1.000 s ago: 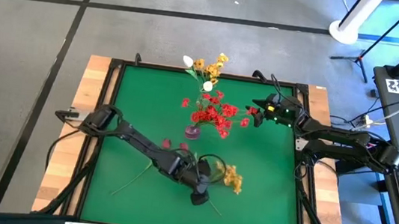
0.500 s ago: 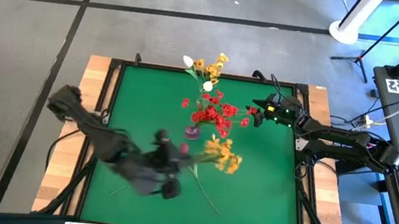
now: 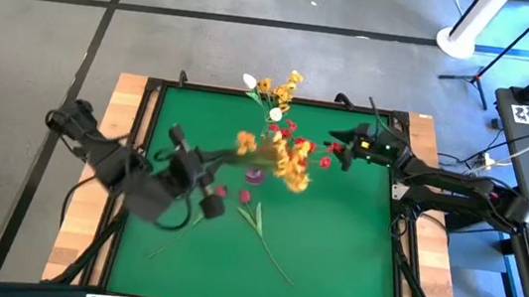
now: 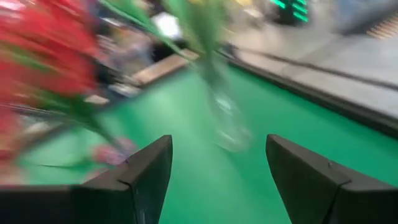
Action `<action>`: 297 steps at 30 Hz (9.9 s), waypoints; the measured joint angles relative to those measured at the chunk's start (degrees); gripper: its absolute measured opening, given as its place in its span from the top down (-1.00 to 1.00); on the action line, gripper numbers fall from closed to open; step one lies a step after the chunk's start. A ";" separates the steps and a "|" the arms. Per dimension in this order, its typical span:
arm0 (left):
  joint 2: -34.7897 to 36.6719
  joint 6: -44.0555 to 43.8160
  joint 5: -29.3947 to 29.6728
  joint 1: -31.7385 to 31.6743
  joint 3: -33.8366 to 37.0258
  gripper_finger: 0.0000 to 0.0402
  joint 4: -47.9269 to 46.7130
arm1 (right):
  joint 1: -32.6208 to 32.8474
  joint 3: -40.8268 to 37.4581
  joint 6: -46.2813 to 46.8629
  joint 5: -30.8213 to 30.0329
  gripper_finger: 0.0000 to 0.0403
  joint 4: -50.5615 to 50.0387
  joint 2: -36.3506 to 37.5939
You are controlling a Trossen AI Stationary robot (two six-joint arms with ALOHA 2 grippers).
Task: Sort flowers into vase by color
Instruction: Put the yellow flowers into the transparent vase, then put the left red tulip into the violet vase
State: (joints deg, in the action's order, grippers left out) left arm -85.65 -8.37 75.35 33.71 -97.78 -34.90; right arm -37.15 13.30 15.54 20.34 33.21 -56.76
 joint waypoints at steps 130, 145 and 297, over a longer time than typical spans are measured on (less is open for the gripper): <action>26.92 2.61 -52.60 -48.15 61.71 0.50 56.91 | -11.23 35.67 -19.90 16.27 0.94 -10.47 -24.23; 26.78 -5.11 -57.29 -54.84 76.79 0.50 68.92 | -1.37 33.73 -15.97 16.20 0.94 10.72 -32.57; 9.46 -9.99 -61.56 -56.10 78.05 0.50 66.04 | 7.17 48.17 -24.76 -28.89 -0.65 -60.37 -11.30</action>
State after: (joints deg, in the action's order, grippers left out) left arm -76.19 -18.36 13.79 -22.39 -19.73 31.14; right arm -29.98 61.47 -9.22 -8.55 -27.15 -68.06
